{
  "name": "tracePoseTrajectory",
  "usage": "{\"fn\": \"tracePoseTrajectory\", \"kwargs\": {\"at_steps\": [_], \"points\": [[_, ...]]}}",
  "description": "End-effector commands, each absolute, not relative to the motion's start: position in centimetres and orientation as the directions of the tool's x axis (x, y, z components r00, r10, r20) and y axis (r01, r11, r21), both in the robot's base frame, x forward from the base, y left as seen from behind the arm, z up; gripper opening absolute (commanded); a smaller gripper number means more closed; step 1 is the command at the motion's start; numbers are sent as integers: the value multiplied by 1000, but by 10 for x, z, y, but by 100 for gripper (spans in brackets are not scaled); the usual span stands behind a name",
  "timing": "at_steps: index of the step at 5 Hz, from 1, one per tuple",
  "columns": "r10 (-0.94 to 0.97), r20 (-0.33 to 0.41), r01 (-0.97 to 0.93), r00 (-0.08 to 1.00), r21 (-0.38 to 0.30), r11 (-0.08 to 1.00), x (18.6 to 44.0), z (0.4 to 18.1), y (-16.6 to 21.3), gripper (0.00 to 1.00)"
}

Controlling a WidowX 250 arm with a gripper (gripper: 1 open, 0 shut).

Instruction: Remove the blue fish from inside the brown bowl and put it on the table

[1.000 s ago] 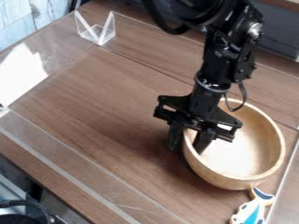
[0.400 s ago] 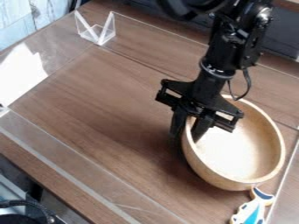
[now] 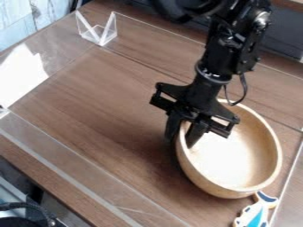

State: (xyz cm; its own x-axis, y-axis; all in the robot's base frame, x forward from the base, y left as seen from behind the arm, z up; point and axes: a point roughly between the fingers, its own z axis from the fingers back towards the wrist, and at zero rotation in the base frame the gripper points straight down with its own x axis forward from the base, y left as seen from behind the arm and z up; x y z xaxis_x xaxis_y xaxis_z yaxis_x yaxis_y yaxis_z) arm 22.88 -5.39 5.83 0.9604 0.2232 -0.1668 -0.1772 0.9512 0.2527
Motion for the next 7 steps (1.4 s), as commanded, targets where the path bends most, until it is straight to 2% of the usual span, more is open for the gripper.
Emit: {"fn": "tracePoseTrajectory", "kwargs": {"at_steps": [1,2,3,4,5,6,7], "points": [[156,-130,-121,979,243,962,230,70,-50,0],[112,-123,-78,986,249,965,231,74,-41,0],[142,-118,-109,983,252,961,237,79,-36,0],[202,-116,-168,972,257,952,245,77,-39,0],[263,-114,-226,958,266,937,251,72,-39,100],[297,-113,-259,948,266,929,247,69,-36,0],[329,-114,-291,937,263,920,242,65,-35,0]]}}
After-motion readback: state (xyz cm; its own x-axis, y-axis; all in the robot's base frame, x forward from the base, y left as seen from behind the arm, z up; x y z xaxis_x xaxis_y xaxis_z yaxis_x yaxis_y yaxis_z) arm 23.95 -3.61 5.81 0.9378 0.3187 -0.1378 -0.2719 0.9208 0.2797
